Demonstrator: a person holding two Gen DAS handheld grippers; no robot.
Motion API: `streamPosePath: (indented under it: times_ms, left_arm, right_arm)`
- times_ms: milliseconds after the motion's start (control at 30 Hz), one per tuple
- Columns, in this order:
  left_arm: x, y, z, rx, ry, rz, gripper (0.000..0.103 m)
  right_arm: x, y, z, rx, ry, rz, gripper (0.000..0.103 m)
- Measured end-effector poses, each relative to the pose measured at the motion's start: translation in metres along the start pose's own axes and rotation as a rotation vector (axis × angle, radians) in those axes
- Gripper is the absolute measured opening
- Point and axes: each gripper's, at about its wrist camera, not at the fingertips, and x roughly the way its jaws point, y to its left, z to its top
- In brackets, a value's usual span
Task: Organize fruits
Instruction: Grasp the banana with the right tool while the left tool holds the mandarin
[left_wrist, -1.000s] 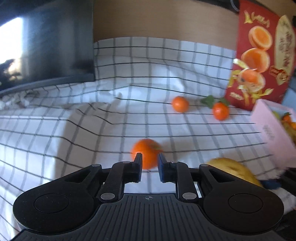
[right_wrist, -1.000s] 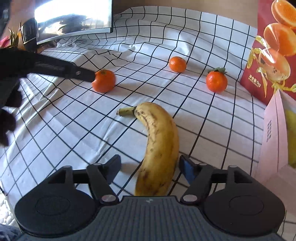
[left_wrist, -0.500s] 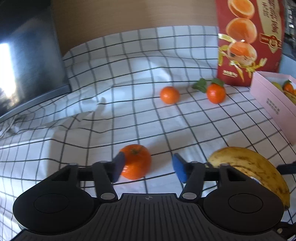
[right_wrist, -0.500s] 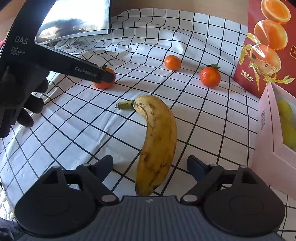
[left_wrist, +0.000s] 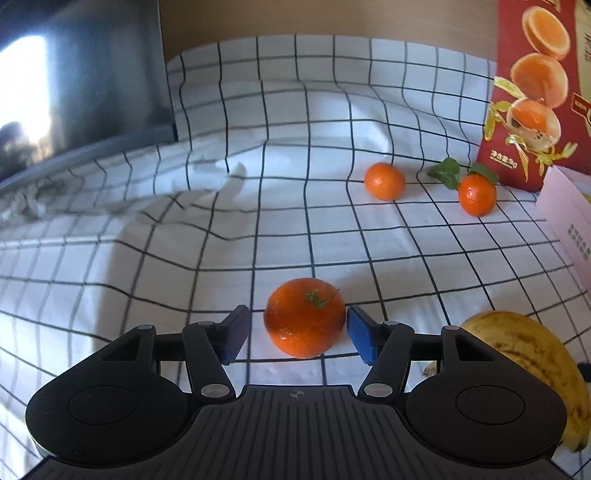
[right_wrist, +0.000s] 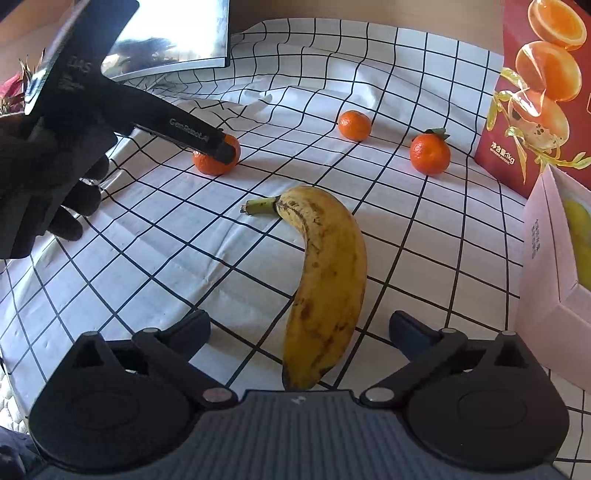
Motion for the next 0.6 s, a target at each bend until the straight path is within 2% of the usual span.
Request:
streamPosePath:
  times_ms: [100, 367, 600]
  left_arm:
    - [0.008, 0.000, 0.002, -0.015, 0.016, -0.004, 0.064]
    - [0.015, -0.001, 0.004, -0.036, 0.034, -0.018, 0.055]
    - [0.002, 0.004, -0.002, -0.079, 0.038, -0.076, 0.055]
  right_arm:
    - [-0.001, 0.001, -0.001, 0.011, 0.000, -0.011, 0.103]
    - [-0.002, 0.000, -0.002, 0.003, -0.014, -0.004, 0.103]
    - [-0.001, -0.001, 0.000, -0.009, -0.012, 0.010, 0.103]
